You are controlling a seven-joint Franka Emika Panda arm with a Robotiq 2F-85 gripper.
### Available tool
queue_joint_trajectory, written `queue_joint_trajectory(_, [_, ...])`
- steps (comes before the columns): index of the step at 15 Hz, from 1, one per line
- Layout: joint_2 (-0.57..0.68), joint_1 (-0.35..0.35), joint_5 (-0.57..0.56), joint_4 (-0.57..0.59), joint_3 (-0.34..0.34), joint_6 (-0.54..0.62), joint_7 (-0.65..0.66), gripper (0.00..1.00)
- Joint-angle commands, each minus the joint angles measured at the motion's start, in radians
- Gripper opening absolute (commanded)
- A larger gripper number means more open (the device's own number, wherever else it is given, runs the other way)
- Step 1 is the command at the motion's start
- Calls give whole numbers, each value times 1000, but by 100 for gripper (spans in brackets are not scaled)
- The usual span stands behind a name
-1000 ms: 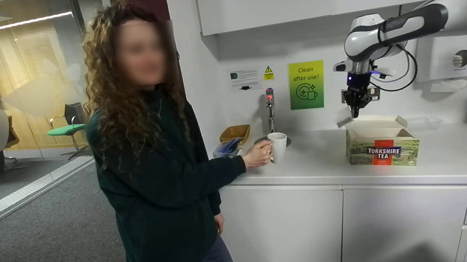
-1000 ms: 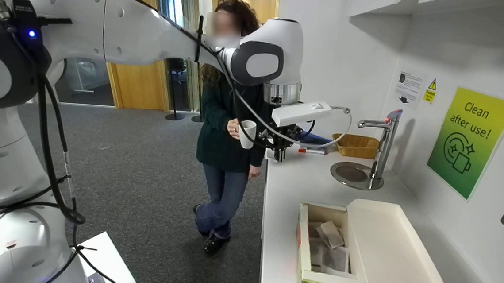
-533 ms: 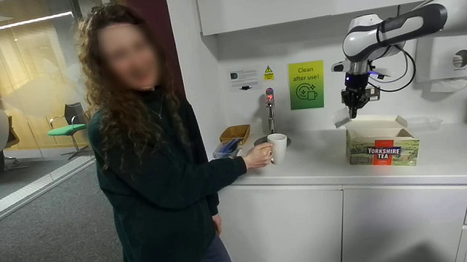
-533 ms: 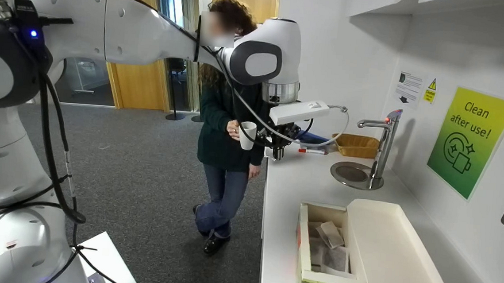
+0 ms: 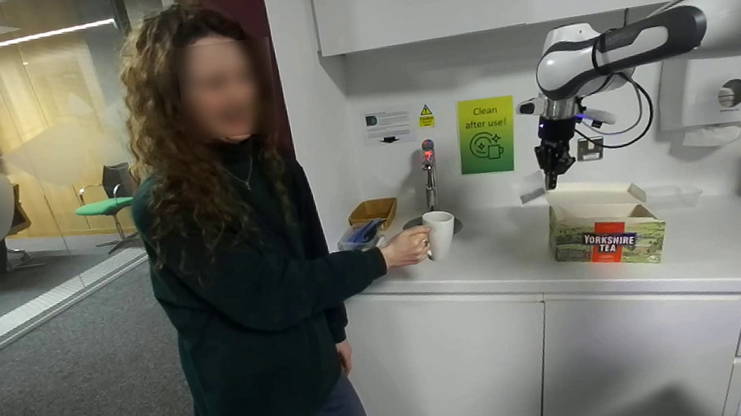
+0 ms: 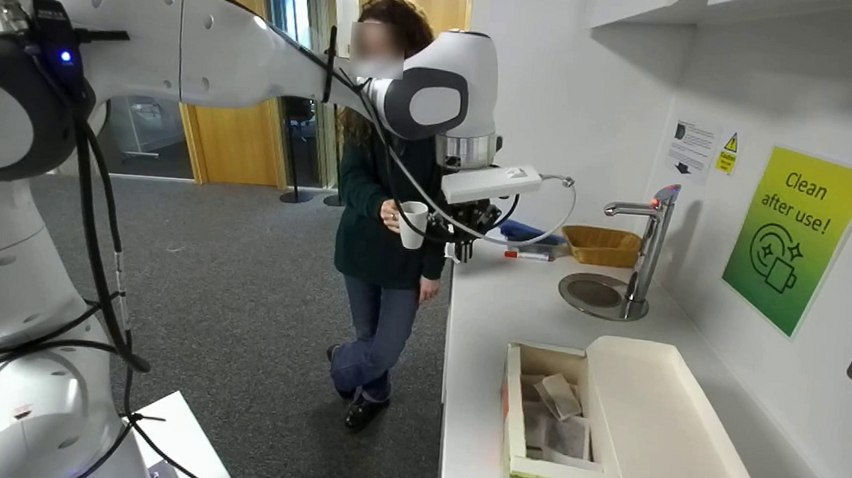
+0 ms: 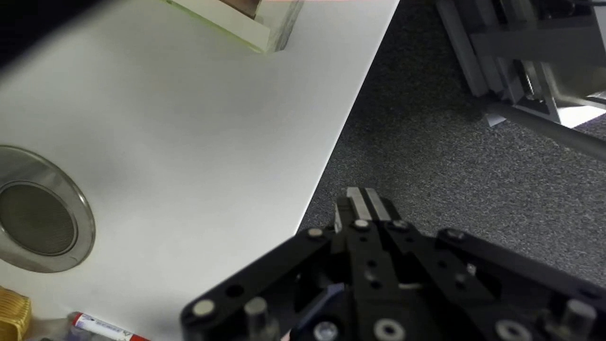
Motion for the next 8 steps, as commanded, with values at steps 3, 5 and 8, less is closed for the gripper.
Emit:
queue_joint_trajectory(3, [-40,22,-1,-11,20,8,-5,0])
queue_joint_trajectory(5, [-41,28,2,-9,22,7,-10,0])
queue_joint_trajectory(8, [-44,35,5,-7,26,6,-17,0])
